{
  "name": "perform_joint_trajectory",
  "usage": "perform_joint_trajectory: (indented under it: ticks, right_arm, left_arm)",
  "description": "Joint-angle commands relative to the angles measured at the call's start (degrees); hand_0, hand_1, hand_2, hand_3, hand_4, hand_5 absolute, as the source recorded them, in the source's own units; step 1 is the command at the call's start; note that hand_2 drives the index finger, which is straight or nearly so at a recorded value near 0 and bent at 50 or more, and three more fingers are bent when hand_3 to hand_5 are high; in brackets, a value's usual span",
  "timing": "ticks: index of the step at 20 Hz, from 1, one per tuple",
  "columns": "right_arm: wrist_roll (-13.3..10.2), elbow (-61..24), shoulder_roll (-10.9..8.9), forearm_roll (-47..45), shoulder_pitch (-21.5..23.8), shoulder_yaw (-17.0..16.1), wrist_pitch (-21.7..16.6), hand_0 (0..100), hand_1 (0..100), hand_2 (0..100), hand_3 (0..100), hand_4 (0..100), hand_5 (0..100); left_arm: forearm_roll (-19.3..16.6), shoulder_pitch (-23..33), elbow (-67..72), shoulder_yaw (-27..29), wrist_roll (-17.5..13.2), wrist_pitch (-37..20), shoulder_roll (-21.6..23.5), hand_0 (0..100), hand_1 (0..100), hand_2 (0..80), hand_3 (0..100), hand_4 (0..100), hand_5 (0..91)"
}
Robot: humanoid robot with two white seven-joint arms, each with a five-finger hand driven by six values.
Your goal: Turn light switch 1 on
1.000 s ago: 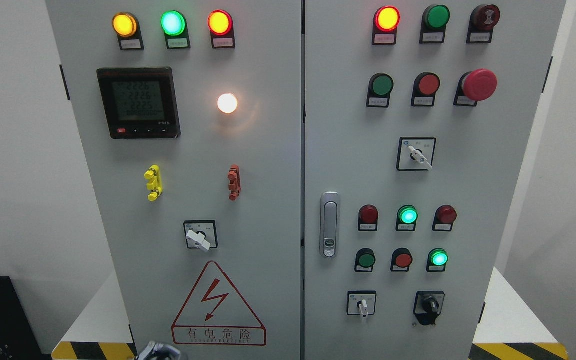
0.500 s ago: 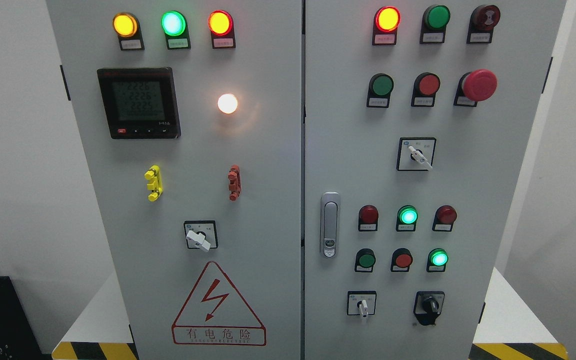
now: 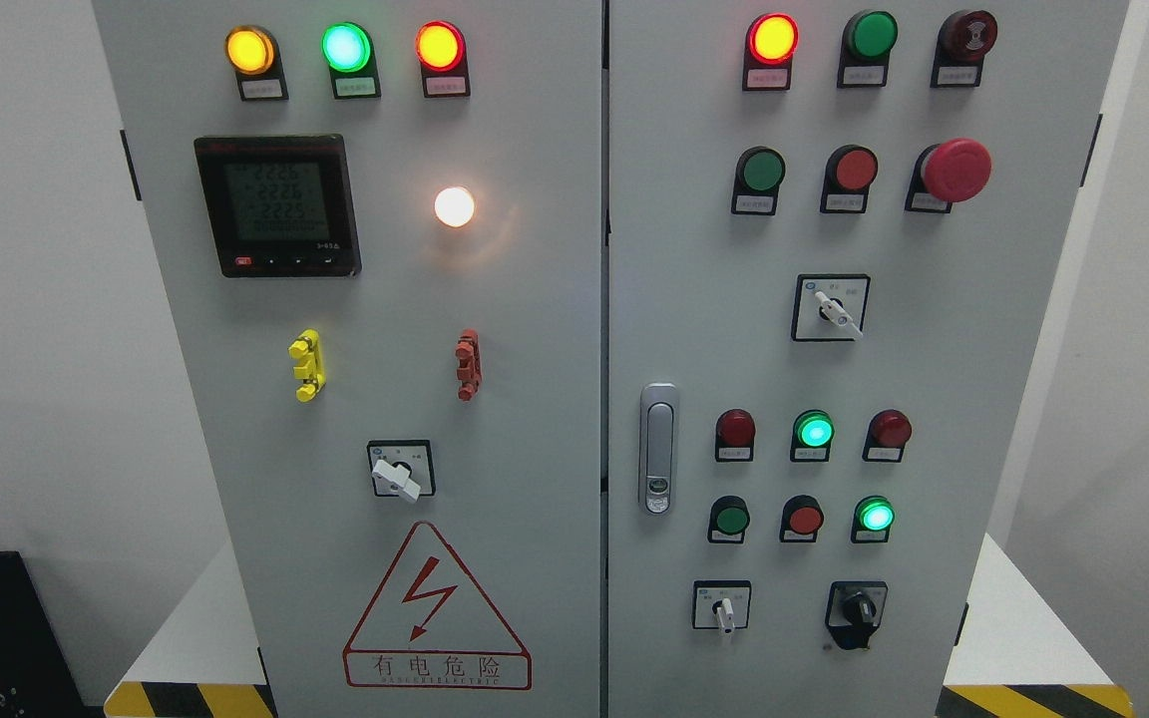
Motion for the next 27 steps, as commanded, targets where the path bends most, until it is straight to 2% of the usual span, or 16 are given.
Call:
perform_joint_trajectory:
  ticks: [1, 4, 7, 27]
  right_arm:
    - [0.0, 0.0, 0.00, 0.0, 0.0, 0.0, 0.0, 31, 0, 0, 0, 0, 0]
    - [0.0, 0.0, 0.00, 0.0, 0.0, 0.0, 0.0, 31, 0, 0, 0, 0, 0]
    - [0.0, 0.0, 0.00, 0.0, 0.0, 0.0, 0.0, 31, 0, 0, 0, 0, 0]
    - [0.0, 0.0, 0.00, 0.0, 0.0, -0.1, 0.0, 31, 0, 0, 0, 0, 0]
  left_arm:
    - [-1.3, -0.1, 18.3, -4.9, 1.4, 2.2, 1.8, 23, 21, 0.0, 0, 0, 0.0]
    - [-0.9, -0.8, 17.9, -4.9, 2.6, 2.0, -0.3, 24, 15, 0.0, 0, 0, 0.0]
    - [-1.0, -1.9, 17.3, -5.0, 5.8, 0.2, -1.4, 24, 12, 0.0, 0, 0, 0.0]
    - [-1.2, -8.6, 21.6, -7.7, 5.4, 0.8, -2.4, 25, 12, 0.0, 0, 0, 0.0]
